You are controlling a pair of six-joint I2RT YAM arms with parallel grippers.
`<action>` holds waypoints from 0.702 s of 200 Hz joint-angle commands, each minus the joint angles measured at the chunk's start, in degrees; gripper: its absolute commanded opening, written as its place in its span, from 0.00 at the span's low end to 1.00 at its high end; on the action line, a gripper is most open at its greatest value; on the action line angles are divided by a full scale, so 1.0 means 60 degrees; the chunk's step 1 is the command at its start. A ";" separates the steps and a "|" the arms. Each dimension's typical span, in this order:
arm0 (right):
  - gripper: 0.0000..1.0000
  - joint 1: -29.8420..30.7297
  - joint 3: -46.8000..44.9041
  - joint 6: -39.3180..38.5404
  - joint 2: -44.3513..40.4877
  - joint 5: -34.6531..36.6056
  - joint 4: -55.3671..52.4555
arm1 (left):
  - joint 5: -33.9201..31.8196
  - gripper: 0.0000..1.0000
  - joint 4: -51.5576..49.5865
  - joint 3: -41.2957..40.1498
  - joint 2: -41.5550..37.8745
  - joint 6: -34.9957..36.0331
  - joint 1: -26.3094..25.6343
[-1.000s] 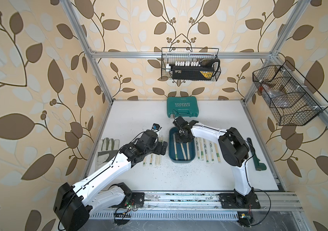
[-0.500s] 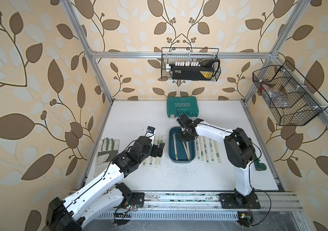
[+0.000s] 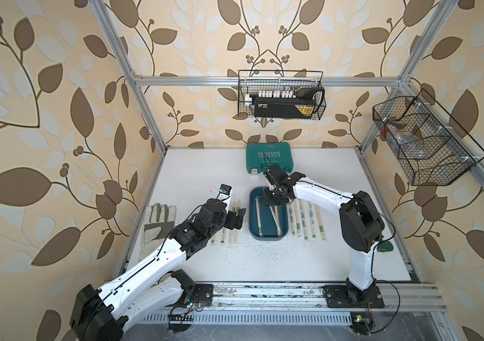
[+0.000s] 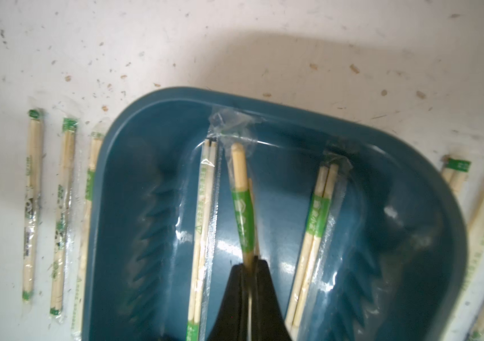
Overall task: Take the paired disposable chopsticks out of the storage box
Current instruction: Place the paired disposable chopsticks at the center of the board.
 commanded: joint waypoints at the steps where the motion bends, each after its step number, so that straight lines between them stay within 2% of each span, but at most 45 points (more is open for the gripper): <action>1: 0.00 -0.0013 -0.0021 -0.0300 -0.0412 -0.0123 -0.0369 | 0.0200 0.99 0.0392 0.0196 -0.0066 0.0260 -0.0074; 140: 0.00 -0.0013 0.0501 -0.0621 -0.0991 -0.0518 -0.0881 | 0.0200 0.99 0.0493 0.0275 -0.0158 0.0201 -0.0074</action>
